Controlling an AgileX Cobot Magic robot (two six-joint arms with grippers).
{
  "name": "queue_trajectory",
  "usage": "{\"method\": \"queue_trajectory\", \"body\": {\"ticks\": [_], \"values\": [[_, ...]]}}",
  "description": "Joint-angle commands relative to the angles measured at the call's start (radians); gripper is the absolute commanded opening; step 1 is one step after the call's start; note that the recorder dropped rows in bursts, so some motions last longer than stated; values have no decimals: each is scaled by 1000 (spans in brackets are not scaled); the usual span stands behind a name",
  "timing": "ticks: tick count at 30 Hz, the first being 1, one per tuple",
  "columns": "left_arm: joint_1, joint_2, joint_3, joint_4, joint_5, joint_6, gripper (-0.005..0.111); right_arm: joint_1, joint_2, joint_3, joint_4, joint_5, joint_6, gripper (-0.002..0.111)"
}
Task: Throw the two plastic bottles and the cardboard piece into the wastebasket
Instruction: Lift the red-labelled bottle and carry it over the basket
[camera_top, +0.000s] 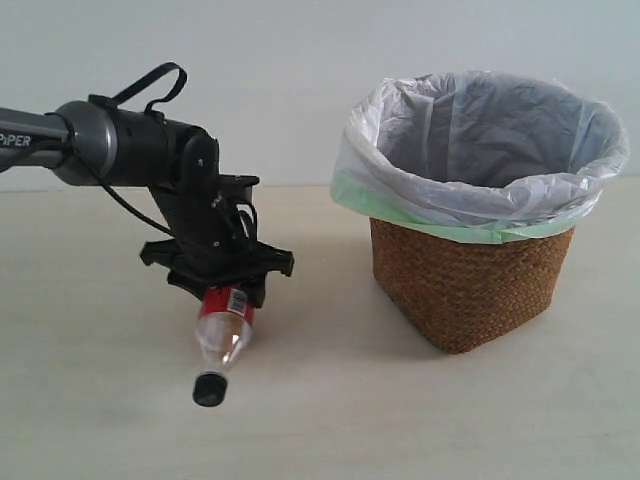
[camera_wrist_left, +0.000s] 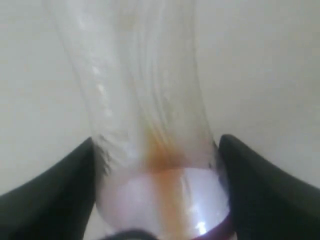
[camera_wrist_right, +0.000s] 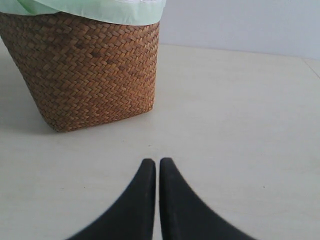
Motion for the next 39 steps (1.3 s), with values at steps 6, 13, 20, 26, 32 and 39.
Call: {"method": "queue_trajectory", "body": {"ticks": [6, 13, 20, 26, 32, 39], "values": [[5, -266, -8, 680, 300, -309, 4, -5, -5, -1, -2, -4, 0, 0], [30, -402, -90, 873, 433, -311, 4, -5, -5, -1, -2, -4, 0, 0], [43, -409, -100, 831, 433, -311, 4, -5, -5, -1, -2, -4, 0, 0], [43, -339, -100, 448, 241, -225, 4, -5, -5, -1, -2, -4, 0, 0], [2, -291, -143, -661, -150, 597, 4, -5, -5, -1, -2, -4, 0, 0], [-94, -246, -376, -1399, -330, 1074, 55, -5, -5, -1, -2, -4, 0, 0]]}}
